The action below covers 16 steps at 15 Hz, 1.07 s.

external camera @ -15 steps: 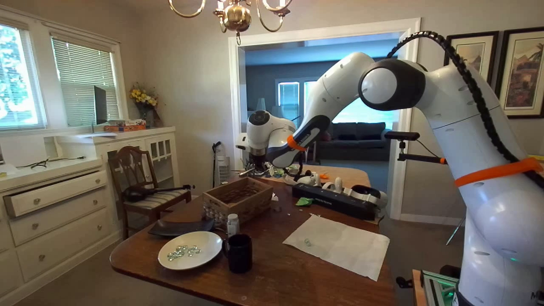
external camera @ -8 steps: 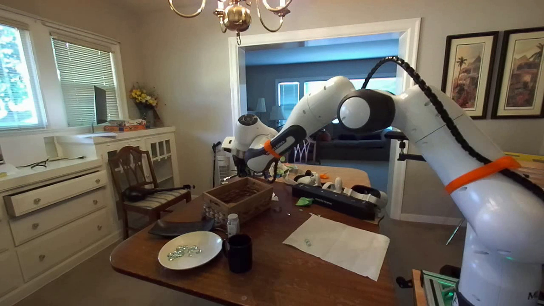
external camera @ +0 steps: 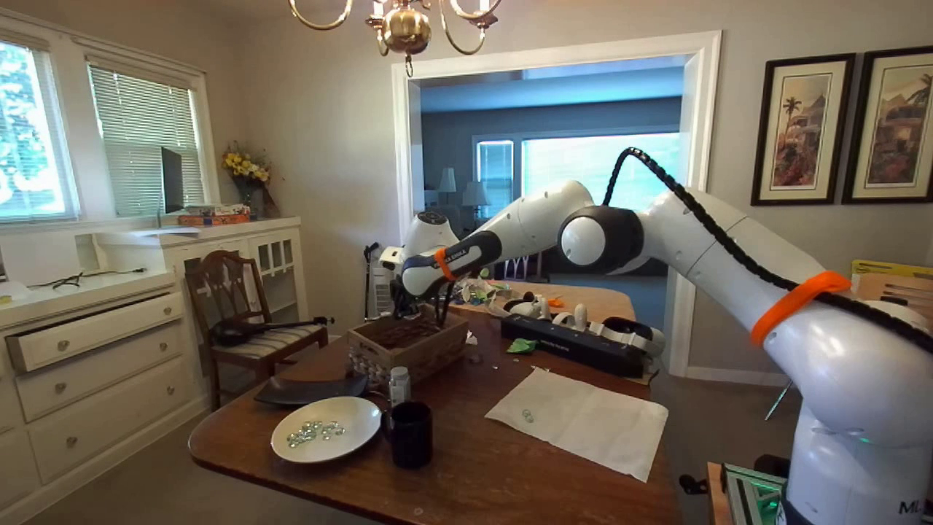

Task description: Put the fork inside the basket then put the blocks inside the cup

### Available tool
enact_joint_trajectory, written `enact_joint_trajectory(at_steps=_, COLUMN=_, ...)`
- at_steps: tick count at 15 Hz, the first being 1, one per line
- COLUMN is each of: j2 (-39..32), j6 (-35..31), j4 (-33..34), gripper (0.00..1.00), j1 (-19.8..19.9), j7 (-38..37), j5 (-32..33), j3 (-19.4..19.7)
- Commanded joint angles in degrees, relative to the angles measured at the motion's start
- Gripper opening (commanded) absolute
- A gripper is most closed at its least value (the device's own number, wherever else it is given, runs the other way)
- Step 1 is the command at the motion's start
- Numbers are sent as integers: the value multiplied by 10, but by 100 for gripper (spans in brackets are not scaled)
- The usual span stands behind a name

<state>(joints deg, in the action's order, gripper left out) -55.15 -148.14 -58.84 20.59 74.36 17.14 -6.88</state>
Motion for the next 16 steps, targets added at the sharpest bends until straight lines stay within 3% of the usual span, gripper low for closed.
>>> enact_joint_trajectory(at_steps=1, j2=-71, j6=28, j4=96, gripper=2, j1=25, j7=84, j5=-37, j3=-63)
enact_joint_trajectory(at_steps=5, j2=-100, j6=72, j4=118, gripper=2, j1=35, j7=99, j5=-38, j3=-75)
enact_joint_trajectory(at_steps=6, j2=-103, j6=72, j4=118, gripper=2, j1=18, j7=113, j5=-78, j3=-41)
enact_joint_trajectory(at_steps=11, j2=-126, j6=92, j4=138, gripper=2, j1=9, j7=104, j5=-110, j3=-2)
enact_joint_trajectory(at_steps=12, j2=-128, j6=94, j4=142, gripper=34, j1=8, j7=103, j5=-112, j3=4)
enact_joint_trajectory(at_steps=14, j2=-130, j6=100, j4=155, gripper=40, j1=3, j7=97, j5=-114, j3=16)
enact_joint_trajectory(at_steps=16, j2=-114, j6=95, j4=150, gripper=56, j1=-8, j7=65, j5=-74, j3=38)
